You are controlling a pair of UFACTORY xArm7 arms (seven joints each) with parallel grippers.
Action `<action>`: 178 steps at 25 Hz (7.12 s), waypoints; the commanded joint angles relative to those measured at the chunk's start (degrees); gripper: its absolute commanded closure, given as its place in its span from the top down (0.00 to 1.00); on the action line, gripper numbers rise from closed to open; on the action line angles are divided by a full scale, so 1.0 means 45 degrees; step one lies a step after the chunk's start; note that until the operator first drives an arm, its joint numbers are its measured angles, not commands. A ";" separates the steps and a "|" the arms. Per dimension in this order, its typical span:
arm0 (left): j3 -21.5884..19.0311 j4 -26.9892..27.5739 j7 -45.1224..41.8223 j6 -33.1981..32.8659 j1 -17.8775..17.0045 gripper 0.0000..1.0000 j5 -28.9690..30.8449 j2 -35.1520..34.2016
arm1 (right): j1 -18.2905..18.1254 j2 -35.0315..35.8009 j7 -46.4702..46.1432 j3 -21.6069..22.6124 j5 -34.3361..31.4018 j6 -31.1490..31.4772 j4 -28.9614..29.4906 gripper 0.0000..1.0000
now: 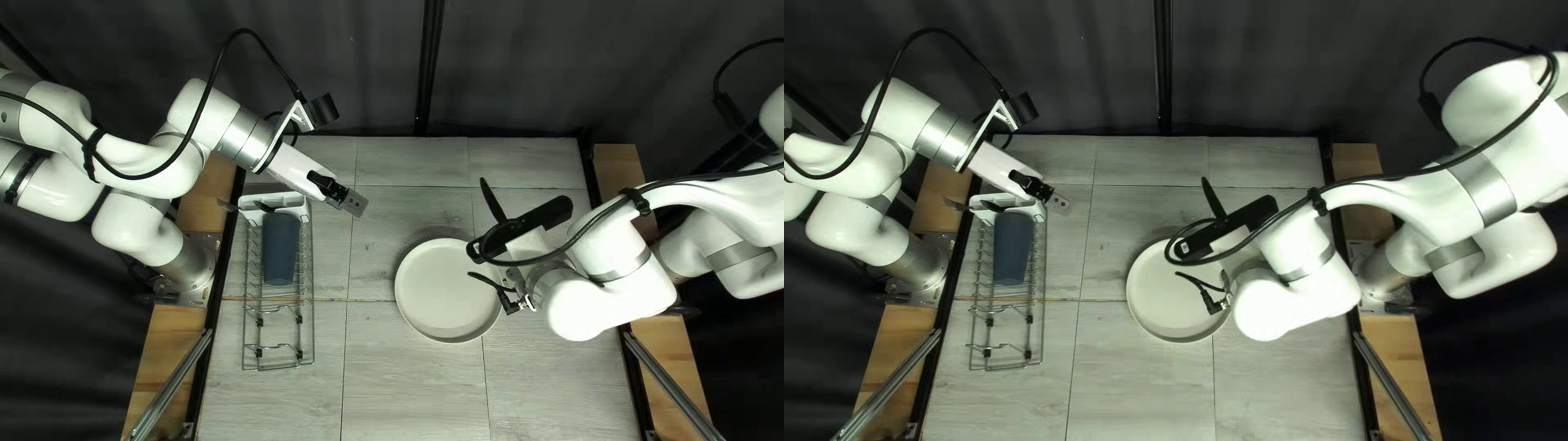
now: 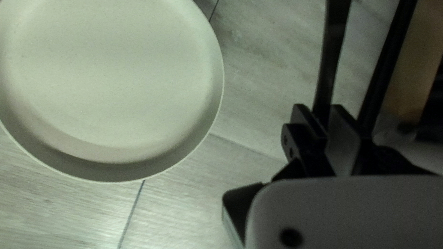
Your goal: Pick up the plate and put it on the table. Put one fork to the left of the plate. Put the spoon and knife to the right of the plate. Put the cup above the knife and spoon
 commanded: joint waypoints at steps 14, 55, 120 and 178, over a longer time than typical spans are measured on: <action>0.0000 0.0000 0.0000 0.0000 0.0000 1.00 0.0000 0.0000 | -0.0119 0.0547 0.3348 -0.0139 0.2314 -0.4267 -0.2678 0.00; 0.0000 0.0000 0.0000 0.0000 0.0000 1.00 0.0000 0.0000 | -0.0670 -0.0398 0.2224 -0.0754 0.2742 -0.6348 -0.4787 1.00; -0.1193 0.5272 0.2415 0.9467 0.1944 1.00 0.5330 0.1001 | 0.1569 -0.8457 -1.2801 -0.2421 -0.0036 0.2614 -0.2057 1.00; -0.1900 0.1253 0.9372 1.2249 0.0693 1.00 0.9966 -0.0738 | 0.1569 -0.8457 -1.2801 -0.2421 -0.0036 0.2614 -0.2057 1.00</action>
